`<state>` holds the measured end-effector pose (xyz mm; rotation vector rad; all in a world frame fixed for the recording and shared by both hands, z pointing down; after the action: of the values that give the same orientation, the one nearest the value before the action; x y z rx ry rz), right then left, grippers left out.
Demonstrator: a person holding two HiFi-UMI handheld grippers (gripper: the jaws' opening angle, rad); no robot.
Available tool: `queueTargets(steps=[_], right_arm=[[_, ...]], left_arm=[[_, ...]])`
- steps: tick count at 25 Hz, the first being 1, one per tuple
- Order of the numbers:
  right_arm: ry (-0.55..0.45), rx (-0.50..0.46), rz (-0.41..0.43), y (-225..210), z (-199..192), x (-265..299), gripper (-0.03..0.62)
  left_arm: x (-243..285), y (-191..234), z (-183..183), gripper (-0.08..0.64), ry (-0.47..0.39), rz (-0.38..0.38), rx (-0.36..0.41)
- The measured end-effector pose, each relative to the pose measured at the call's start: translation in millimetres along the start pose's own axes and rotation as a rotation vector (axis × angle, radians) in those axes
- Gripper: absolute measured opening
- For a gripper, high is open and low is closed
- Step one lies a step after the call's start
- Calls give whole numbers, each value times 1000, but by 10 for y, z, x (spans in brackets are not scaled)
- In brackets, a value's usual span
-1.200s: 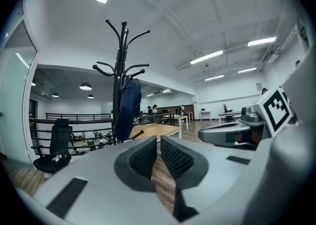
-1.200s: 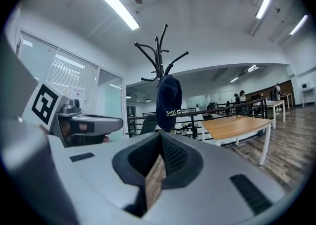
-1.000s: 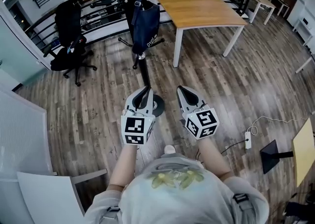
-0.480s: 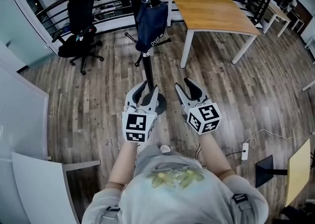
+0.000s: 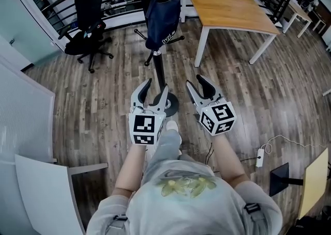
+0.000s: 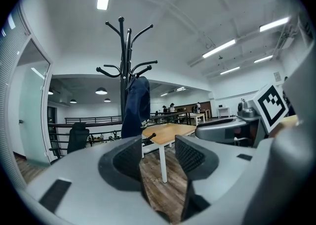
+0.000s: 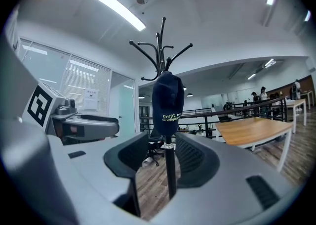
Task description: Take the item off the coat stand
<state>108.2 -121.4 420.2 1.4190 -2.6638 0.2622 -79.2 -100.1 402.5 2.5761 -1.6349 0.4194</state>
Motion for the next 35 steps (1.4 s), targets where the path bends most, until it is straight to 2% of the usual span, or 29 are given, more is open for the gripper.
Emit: queueTargets(steps=[14,20,29,35], right_arm=[[-7,2,-4,-355,148,380,163],[-21,-13,-1,-565,363,630,163],[-39,-31,46,-709,565,1072,163],[-41,-36,77,-772,692,1322,161]], left_arm=[[424,277,254,222,-29,55,7],[682,401,448,225,-48,74,22],[967,515,620,227,-75,101,67],[1101,628,695,227,-78,110,53]])
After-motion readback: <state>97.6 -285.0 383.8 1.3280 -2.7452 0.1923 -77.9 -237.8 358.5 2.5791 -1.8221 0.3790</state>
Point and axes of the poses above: the fingertips, and each gripper's own axes: x forward along the fingers, y to its left, z out of its top, the point moved 7 cm from there along -x, backward along the fingers, and after that the axes turned 8 degrees about y, right-handed, at the moved point
